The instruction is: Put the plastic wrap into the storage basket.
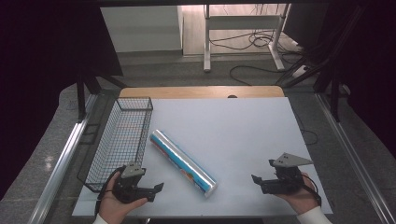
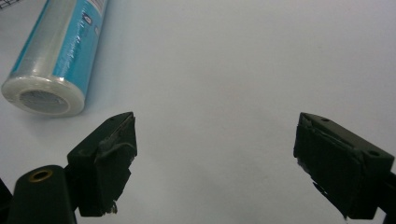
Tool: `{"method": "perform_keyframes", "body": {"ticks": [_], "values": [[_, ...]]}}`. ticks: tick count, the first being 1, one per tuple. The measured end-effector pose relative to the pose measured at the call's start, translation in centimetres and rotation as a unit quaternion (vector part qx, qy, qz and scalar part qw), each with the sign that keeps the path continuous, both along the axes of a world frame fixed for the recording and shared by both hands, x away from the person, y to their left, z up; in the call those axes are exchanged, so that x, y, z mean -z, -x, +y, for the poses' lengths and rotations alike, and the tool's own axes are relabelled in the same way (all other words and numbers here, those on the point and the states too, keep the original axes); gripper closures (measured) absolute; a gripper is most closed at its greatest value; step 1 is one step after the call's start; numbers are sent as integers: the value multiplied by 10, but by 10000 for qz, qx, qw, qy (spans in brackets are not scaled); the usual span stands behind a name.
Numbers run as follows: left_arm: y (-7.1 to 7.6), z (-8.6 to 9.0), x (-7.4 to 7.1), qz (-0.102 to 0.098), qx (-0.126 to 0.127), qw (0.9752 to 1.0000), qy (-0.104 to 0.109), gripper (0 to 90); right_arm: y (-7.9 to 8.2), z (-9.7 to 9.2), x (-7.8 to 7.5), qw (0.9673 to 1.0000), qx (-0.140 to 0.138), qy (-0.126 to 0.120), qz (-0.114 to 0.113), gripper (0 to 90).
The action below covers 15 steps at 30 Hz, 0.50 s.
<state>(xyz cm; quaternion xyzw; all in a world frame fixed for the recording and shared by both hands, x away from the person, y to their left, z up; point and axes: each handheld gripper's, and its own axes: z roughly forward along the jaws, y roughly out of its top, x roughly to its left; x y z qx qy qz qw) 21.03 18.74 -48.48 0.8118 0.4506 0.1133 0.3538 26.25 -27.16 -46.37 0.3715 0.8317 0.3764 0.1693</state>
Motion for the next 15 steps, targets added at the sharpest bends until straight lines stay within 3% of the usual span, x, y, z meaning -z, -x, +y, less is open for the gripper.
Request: {"method": "perform_keyframes", "body": {"ticks": [5, 10, 15], "values": [[0, -1, 0, 0, 9, 10000, -19, 149, -3, -4, 2, 9999, 4, -44, 148, 141], [1, 3, 0, -21, -27, 10000, 21, 150, -3, -2, 0, 9999, 56, -20, 83, 134], [1, 3, -2, -54, 19, 10000, 33, 150, -2, -3, -1, 9997, 120, -149, 140, 152]]}}
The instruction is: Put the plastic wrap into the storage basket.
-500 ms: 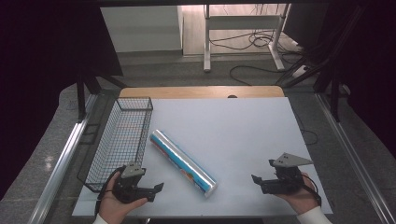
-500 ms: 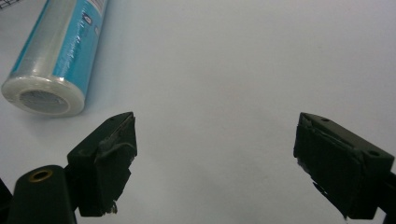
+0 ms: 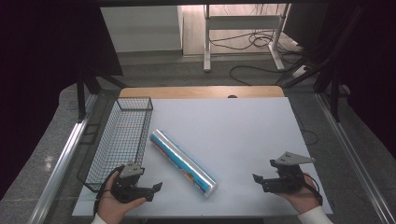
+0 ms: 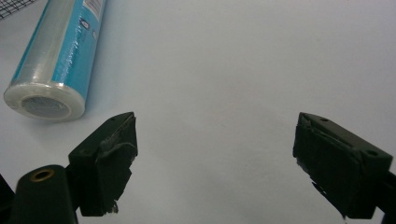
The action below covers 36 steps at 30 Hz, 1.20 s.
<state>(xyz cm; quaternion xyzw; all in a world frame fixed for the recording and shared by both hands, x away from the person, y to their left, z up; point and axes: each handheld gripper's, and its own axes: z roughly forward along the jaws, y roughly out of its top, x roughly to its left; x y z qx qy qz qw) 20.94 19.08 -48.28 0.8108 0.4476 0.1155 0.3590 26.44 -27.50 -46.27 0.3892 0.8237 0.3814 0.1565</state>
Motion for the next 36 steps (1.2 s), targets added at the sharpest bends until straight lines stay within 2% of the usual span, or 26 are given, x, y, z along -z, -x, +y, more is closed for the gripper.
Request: {"method": "perform_keyframes", "body": {"ticks": [6, 15, 20, 25, 36], "values": [[-1, -2, 3, 67, 88, 9999, -61, 150, -1, 6, -2, 9999, -112, 58, 49, 180], [0, -3, 2, 25, 100, 9999, -98, 149, -11, 29, -9, 9990, -339, -17, 297, 212], [1, -3, 1, 9, 85, 9999, -87, 149, -21, 48, -13, 9982, -462, -65, 382, 222], [1, -4, 2, 17, 113, 9998, -131, 149, -28, 67, -16, 9967, -678, -8, 436, 226], [2, -5, 2, 44, 137, 9998, -137, 148, -34, 109, -24, 9937, -997, 59, 517, 229]]}}
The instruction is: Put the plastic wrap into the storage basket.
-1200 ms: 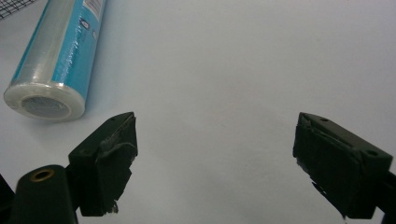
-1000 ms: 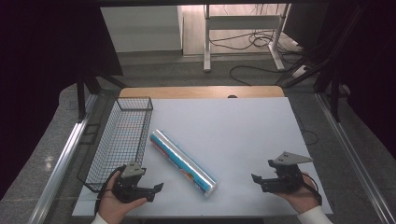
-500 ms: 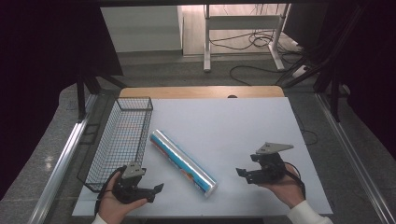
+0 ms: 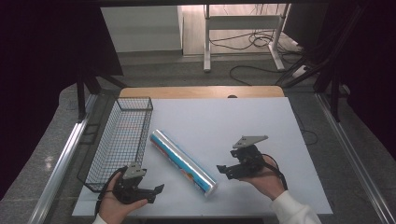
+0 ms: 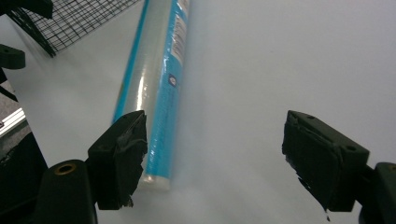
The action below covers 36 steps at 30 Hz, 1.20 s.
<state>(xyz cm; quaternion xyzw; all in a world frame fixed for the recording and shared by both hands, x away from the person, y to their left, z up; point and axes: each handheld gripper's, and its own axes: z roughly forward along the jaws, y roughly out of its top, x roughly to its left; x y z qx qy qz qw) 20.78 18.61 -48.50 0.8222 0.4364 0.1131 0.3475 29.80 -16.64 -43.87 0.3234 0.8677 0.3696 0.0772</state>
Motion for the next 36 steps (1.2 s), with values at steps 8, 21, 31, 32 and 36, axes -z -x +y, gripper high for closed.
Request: {"method": "perform_keyframes", "body": {"ticks": [8, 21, 31, 32, 36], "values": [[-1, 0, 0, 0, -8, 10000, 0, 148, -1, 19, -3, 9998, -181, 54, 32, 226], [-1, -1, 0, -8, 37, 10000, -24, 148, -17, 65, 1, 9980, -401, 429, 212, 214], [0, -1, 1, 9, 61, 10000, -28, 146, -34, 103, 14, 9951, -530, 662, 512, 203], [0, -1, 1, 7, 60, 10000, -33, 146, -34, 103, 14, 9951, -530, 662, 512, 203], [0, -1, 1, 12, 58, 10000, -44, 146, -38, 117, 19, 9944, -549, 724, 544, 204]]}}
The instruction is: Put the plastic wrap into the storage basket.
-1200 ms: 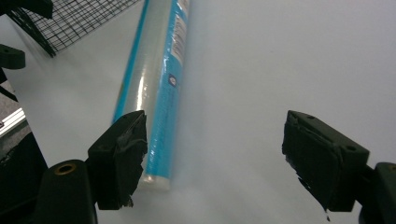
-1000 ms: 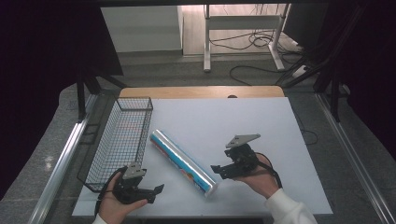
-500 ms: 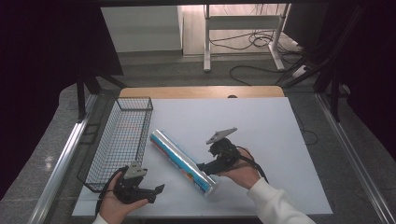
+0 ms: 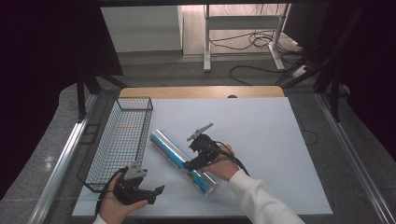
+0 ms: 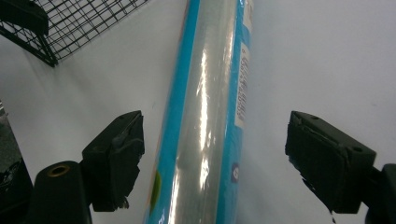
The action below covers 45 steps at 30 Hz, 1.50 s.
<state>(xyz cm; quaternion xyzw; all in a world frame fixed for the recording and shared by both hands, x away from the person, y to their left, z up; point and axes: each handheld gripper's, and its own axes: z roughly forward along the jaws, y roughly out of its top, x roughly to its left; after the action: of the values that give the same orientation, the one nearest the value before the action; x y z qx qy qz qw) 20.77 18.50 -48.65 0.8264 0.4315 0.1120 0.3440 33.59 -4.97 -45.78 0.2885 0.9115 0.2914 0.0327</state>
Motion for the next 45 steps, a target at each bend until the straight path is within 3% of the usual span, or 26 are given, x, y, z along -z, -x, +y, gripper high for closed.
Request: {"method": "perform_keyframes", "body": {"ticks": [8, 18, 30, 33, 38, 45], "values": [[0, 1, 0, 1, 10, 10000, -4, 146, -10, 19, 13, 9997, 1, 212, 154, 203], [0, 2, 1, 17, 0, 10000, 1, 146, -18, 42, 27, 9985, 7, 530, 138, 203], [0, 2, 1, 24, 16, 10000, -10, 146, -25, 61, 51, 9938, -29, 1062, 333, 209], [0, 2, 1, 30, 18, 10000, -4, 147, -26, 63, 54, 9929, -41, 1110, 430, 216], [0, 2, 2, 41, 23, 10000, -12, 146, -26, 65, 54, 9921, -52, 1190, 402, 255], [0, 2, 2, 33, 20, 10000, -11, 147, -30, 65, 51, 9913, 155, 1069, 750, 305]]}}
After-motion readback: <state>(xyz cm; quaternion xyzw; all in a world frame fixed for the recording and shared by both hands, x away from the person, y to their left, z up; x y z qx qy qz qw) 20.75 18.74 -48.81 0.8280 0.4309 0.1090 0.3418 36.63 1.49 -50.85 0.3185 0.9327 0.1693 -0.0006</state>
